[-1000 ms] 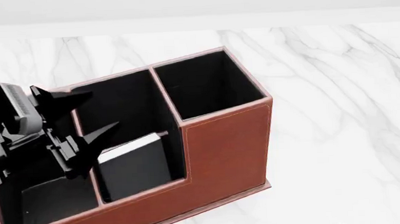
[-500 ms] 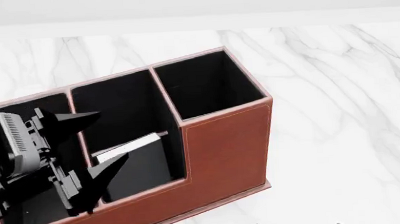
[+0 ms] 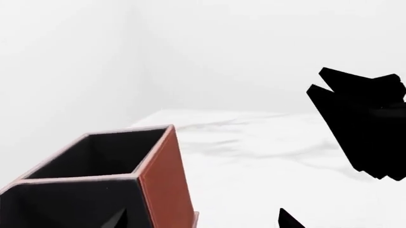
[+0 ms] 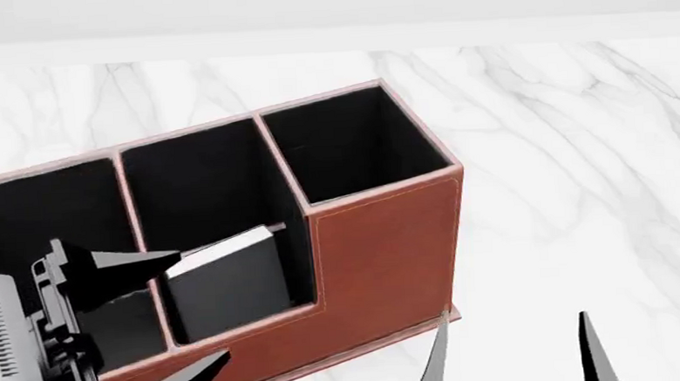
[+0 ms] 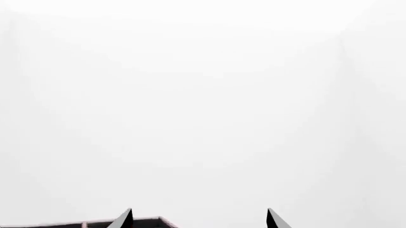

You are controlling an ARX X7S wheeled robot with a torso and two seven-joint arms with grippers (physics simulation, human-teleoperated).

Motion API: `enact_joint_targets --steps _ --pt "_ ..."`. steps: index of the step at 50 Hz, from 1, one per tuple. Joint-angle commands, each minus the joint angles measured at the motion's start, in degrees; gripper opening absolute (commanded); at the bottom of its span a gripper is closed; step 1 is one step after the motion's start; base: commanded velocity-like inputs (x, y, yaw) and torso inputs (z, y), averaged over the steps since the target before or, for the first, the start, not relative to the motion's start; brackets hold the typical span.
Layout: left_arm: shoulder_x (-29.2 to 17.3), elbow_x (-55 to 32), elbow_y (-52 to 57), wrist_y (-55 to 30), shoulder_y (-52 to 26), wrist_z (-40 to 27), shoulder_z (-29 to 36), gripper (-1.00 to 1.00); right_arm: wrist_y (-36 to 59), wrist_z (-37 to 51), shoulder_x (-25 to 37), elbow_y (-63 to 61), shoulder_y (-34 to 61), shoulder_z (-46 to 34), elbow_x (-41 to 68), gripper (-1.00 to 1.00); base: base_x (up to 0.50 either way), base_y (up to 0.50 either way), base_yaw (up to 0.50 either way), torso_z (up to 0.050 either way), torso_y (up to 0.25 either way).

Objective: Pick up the book and place it in the back compartment of the caddy.

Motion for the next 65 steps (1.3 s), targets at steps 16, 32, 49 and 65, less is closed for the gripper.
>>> enact_joint_targets --steps 16,32,49,65 --pt "-7.9 -6.4 19.6 -6.6 1.6 -7.9 -4.5 1.00 15.8 -0.2 1.9 -15.1 7.5 2.4 -1.9 1.00 0.00 0.00 0.00 0.000 0.000" --pt "-12.5 -12.3 26.9 -11.9 -1.7 -12.2 -8.0 1.00 21.0 -1.2 1.8 -18.8 12.8 2.2 -3.7 1.00 0.00 0.00 0.00 0.000 0.000" --pt "-14.9 -17.3 33.9 -18.4 -8.4 -17.3 -9.0 1.00 27.3 -2.6 1.3 -20.5 19.5 2.8 -3.0 1.00 0.00 0.00 0.00 0.000 0.000" --pt "-17.0 -19.0 38.9 -20.5 -11.7 -20.8 -10.6 1.00 27.0 -2.3 1.9 -23.3 20.5 3.6 -3.2 1.00 0.00 0.00 0.00 0.000 0.000"
